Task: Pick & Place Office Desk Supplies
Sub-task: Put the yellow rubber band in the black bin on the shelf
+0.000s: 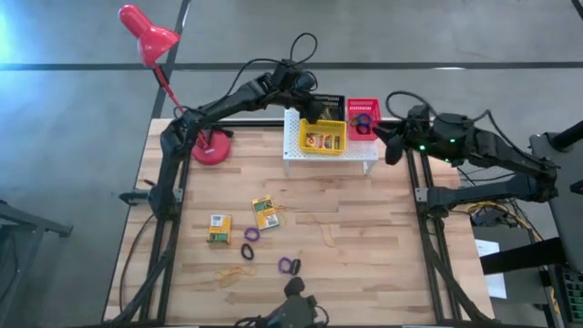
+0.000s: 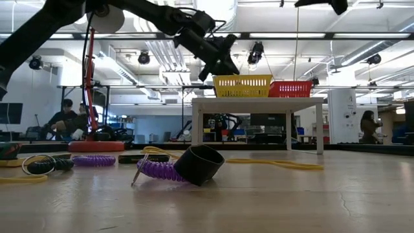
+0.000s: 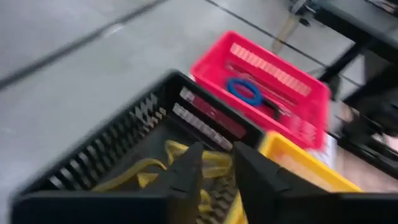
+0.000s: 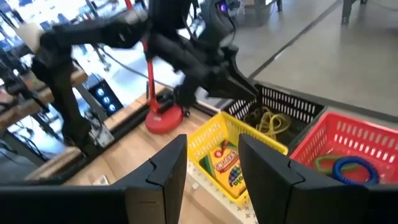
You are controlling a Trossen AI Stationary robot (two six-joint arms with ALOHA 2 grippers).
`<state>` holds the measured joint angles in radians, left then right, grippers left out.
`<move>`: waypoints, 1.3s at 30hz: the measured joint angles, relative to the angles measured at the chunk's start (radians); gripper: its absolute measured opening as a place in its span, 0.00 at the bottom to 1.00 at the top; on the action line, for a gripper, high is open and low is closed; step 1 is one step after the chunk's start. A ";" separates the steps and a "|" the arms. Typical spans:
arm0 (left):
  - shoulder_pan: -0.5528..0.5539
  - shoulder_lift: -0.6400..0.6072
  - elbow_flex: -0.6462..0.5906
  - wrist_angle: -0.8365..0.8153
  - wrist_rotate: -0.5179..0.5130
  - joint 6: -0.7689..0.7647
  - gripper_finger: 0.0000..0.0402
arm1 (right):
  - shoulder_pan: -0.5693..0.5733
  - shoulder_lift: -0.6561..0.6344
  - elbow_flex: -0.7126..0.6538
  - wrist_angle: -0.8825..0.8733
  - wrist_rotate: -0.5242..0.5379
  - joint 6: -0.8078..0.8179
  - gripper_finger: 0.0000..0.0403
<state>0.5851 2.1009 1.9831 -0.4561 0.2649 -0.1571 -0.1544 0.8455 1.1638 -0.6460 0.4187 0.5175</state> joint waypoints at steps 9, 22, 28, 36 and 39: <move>-0.001 -0.160 -0.002 -0.336 0.009 0.018 0.40 | 0.054 0.134 -0.001 0.074 -0.052 0.000 0.34; -0.100 -0.660 -0.340 -0.454 -0.052 0.101 0.35 | 0.097 0.452 0.002 0.103 -0.497 0.014 0.37; -0.155 -0.905 -0.654 -0.384 -0.082 0.014 0.34 | 0.160 0.638 0.003 0.089 -0.558 -0.052 0.48; -0.195 -1.138 -0.951 -0.321 -0.082 -0.155 0.34 | 0.186 0.889 0.003 0.047 -0.545 -0.067 0.56; -0.197 -1.187 -1.016 -0.318 -0.082 -0.185 0.34 | 0.185 0.966 0.007 0.047 -0.540 -0.033 0.55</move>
<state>0.3878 0.9138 0.9671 -0.7746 0.1825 -0.3417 0.0303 1.8117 1.1705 -0.5986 -0.1214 0.4841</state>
